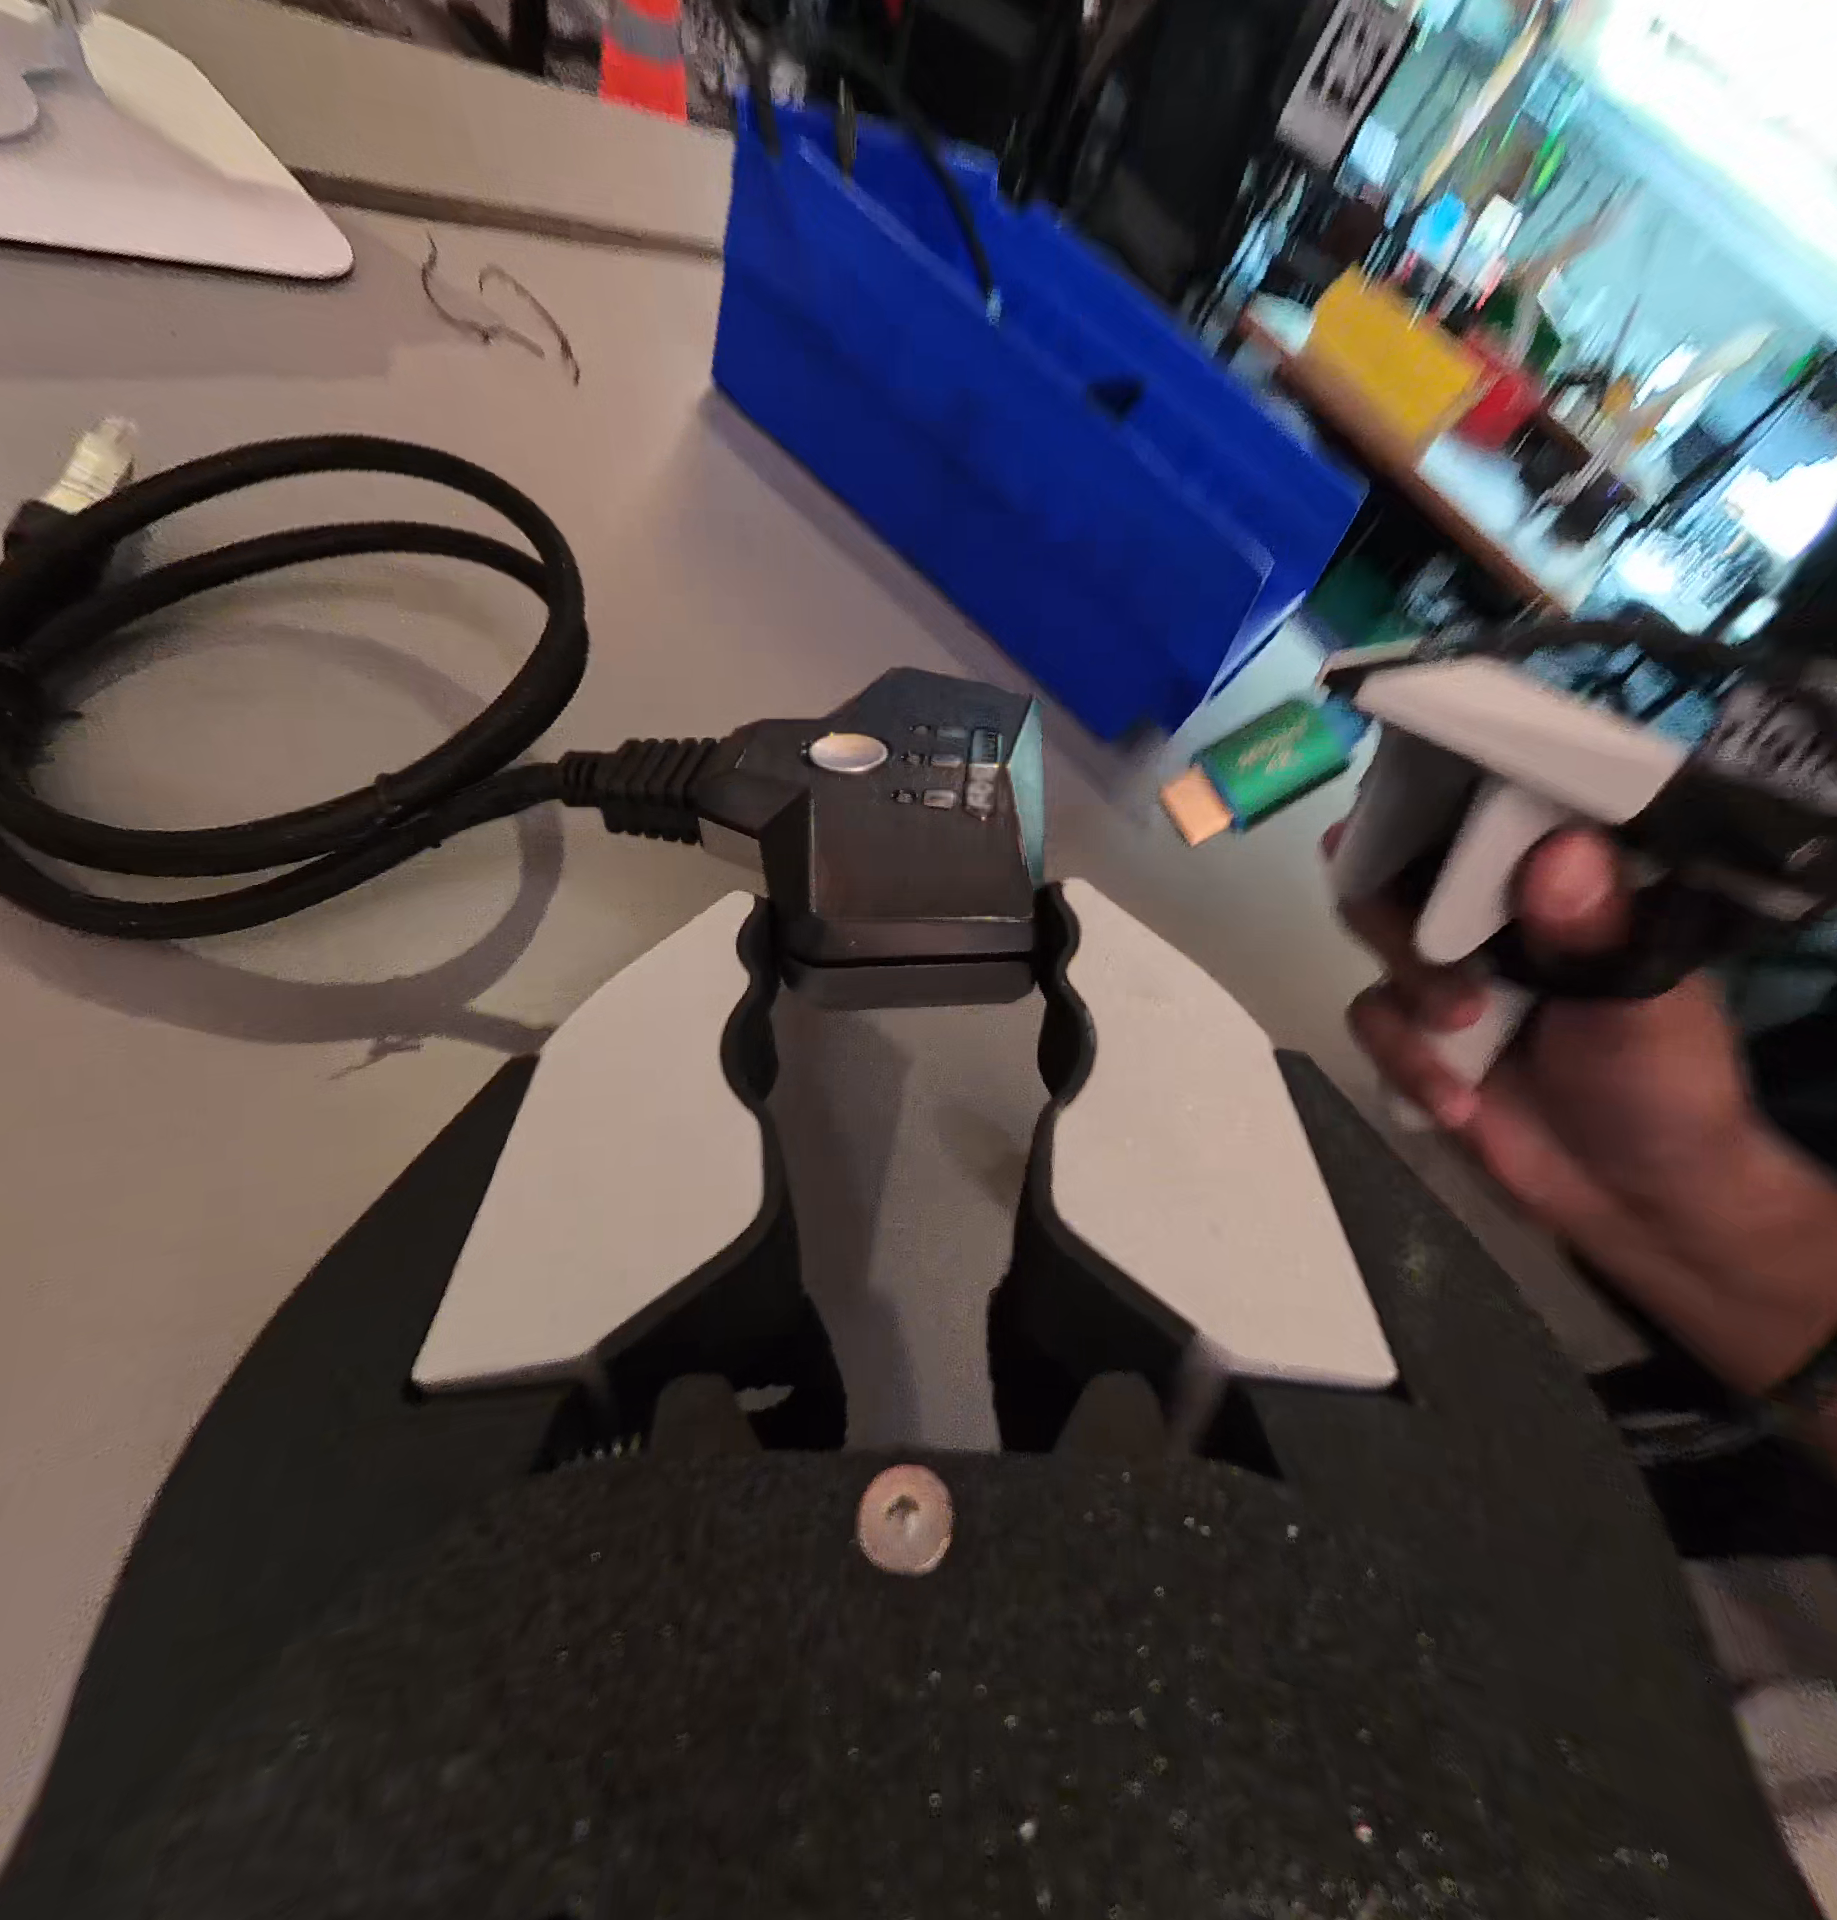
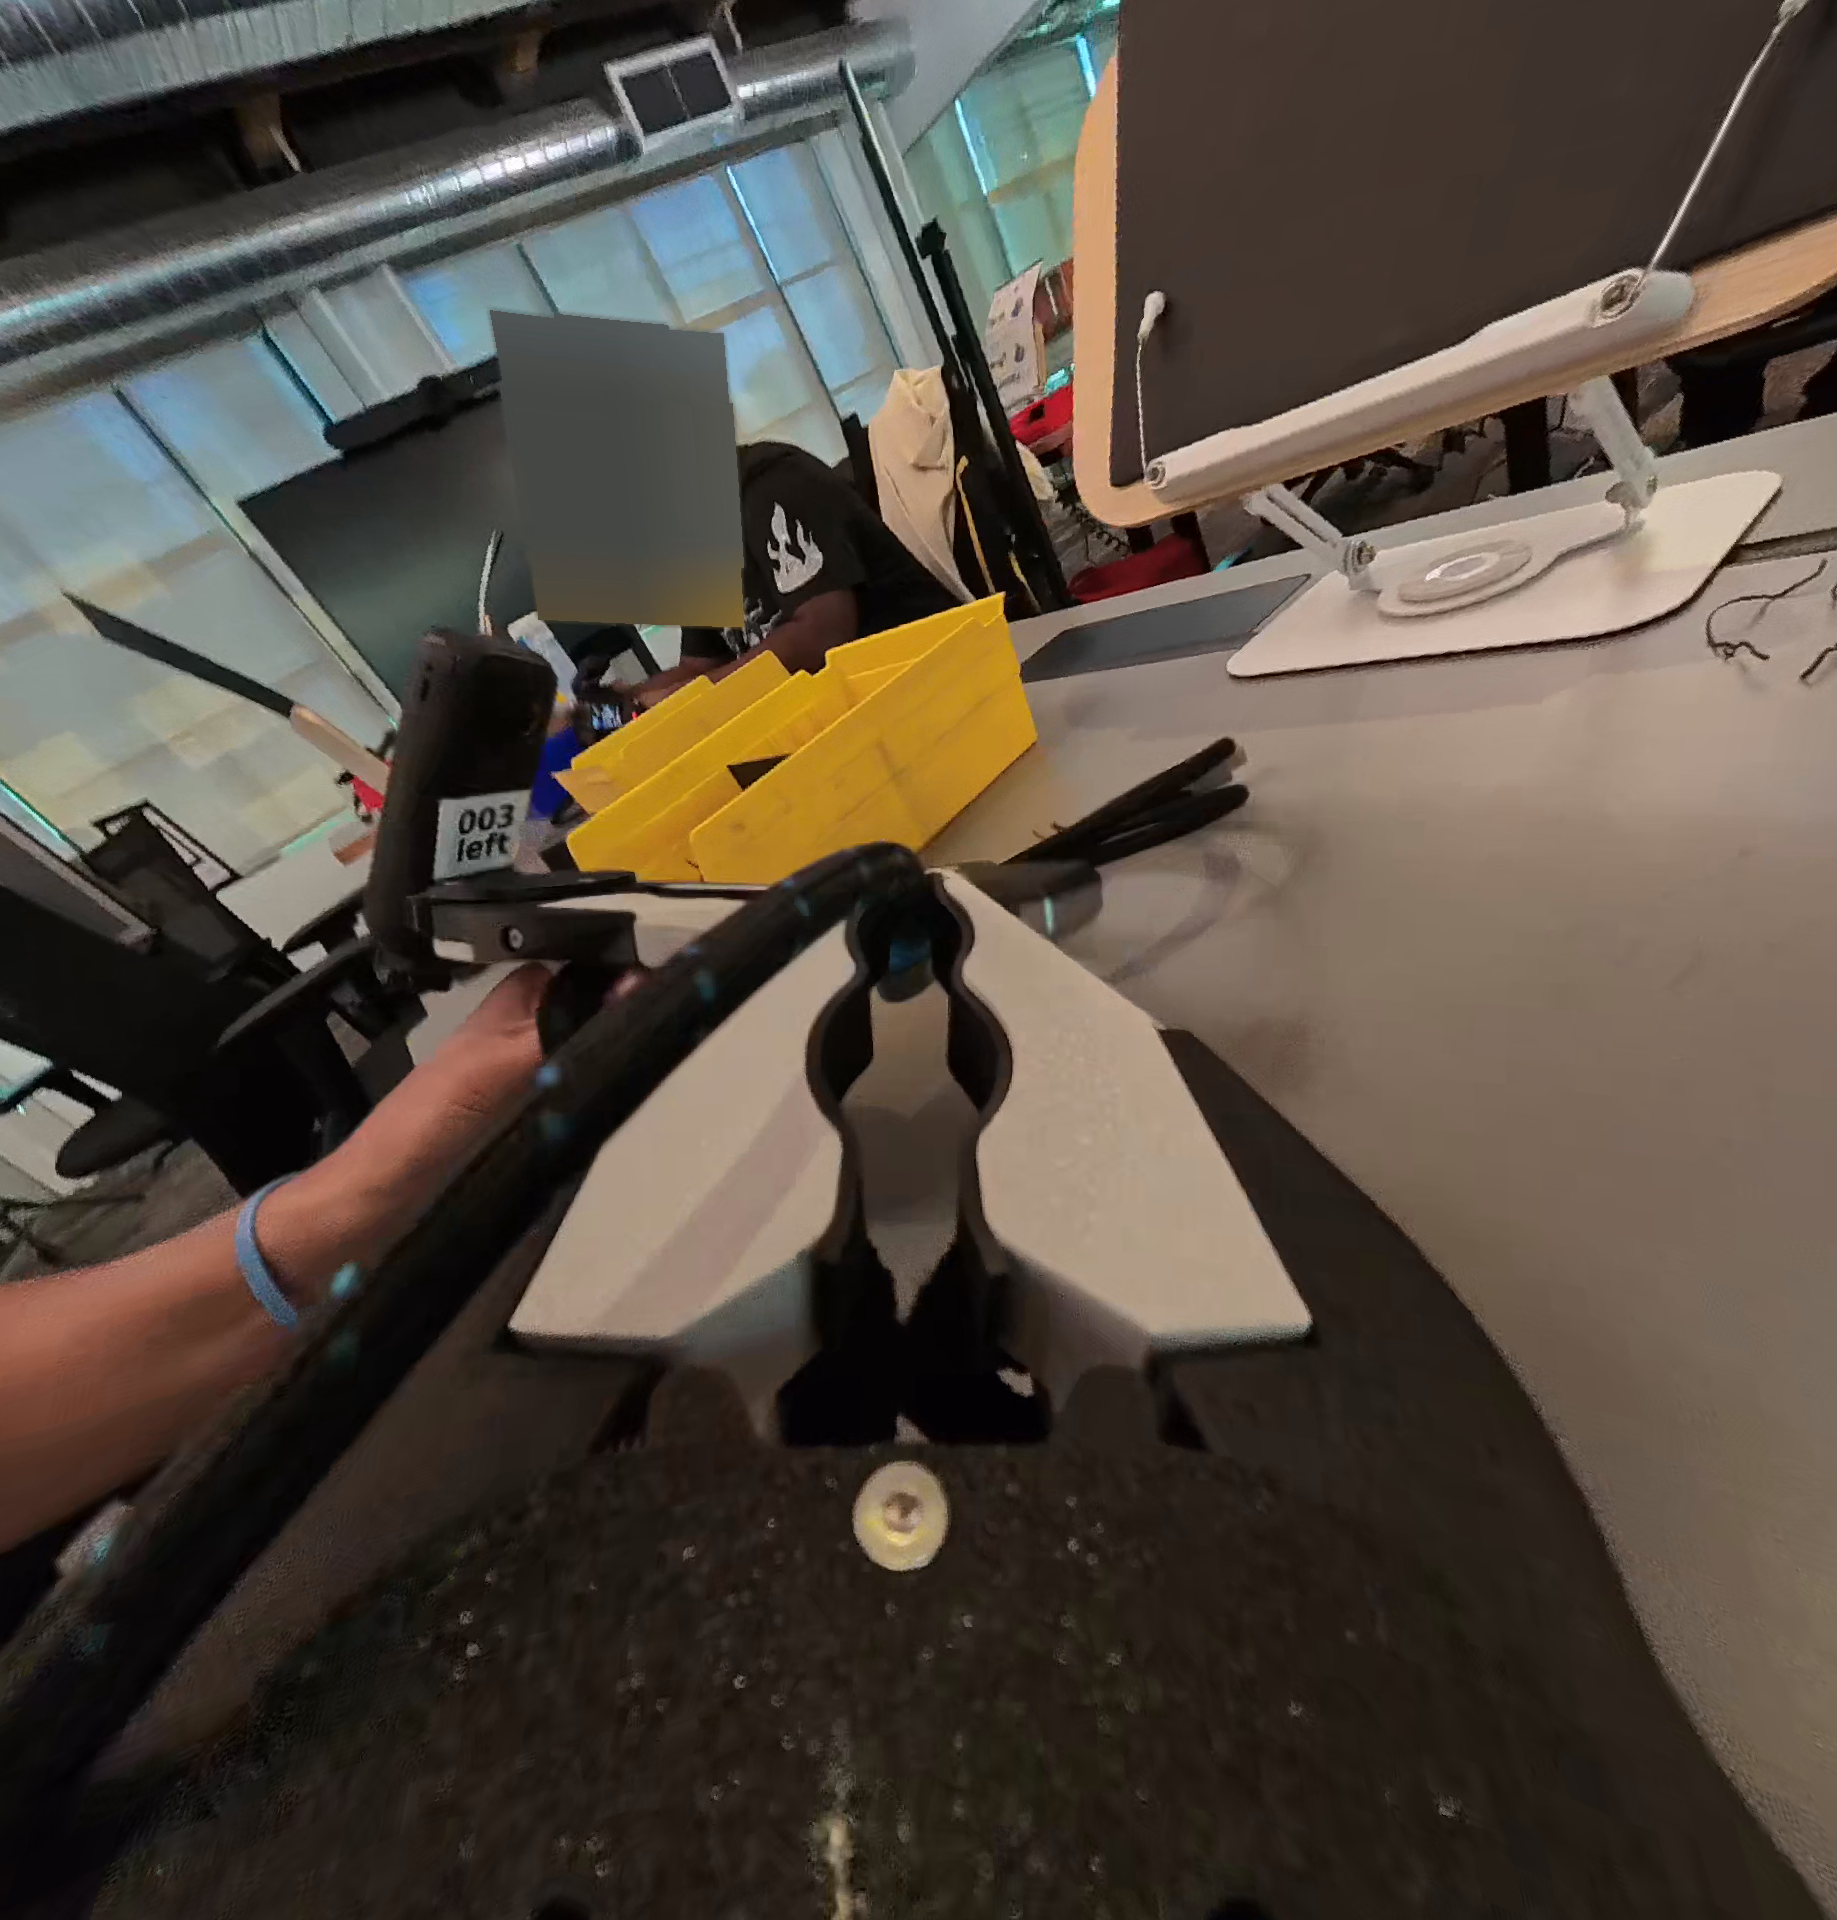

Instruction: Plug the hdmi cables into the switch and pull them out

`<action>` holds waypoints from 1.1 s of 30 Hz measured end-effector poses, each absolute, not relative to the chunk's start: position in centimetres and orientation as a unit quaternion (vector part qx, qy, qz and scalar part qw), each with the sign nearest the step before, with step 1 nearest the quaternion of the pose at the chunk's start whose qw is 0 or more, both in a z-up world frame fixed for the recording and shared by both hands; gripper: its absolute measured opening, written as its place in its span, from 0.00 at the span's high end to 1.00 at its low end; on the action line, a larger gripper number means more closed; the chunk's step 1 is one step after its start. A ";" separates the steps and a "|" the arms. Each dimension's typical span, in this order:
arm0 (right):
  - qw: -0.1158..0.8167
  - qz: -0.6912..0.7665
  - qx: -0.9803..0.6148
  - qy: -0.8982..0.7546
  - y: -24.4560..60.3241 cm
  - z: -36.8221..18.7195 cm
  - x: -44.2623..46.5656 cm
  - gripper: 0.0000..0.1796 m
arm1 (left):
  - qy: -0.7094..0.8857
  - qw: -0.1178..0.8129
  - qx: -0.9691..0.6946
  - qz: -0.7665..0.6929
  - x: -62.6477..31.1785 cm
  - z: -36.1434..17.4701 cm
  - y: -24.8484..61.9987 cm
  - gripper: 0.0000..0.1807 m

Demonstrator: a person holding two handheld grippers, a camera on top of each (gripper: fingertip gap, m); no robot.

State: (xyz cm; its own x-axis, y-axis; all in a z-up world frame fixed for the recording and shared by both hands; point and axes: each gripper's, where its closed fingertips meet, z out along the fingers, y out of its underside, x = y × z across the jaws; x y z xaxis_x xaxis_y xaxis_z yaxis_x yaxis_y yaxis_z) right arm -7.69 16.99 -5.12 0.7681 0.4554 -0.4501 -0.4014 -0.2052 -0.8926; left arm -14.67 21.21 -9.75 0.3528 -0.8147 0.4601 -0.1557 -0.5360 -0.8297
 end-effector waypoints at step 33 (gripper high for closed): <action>0.553 0.418 -0.664 -0.280 12.8 -5.8 -15.3 0.88 | 0.643 0.302 -0.544 -0.447 -14.7 -9.4 11.1 0.88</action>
State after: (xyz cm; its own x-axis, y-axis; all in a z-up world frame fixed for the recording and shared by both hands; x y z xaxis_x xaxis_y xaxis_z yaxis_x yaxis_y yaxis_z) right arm -15.26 12.80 -5.81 0.4941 0.8343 -0.2445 -0.0896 -0.2309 -0.9688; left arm -14.66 11.11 -9.44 -0.2260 -0.9692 0.0977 -0.4283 0.0088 -0.9036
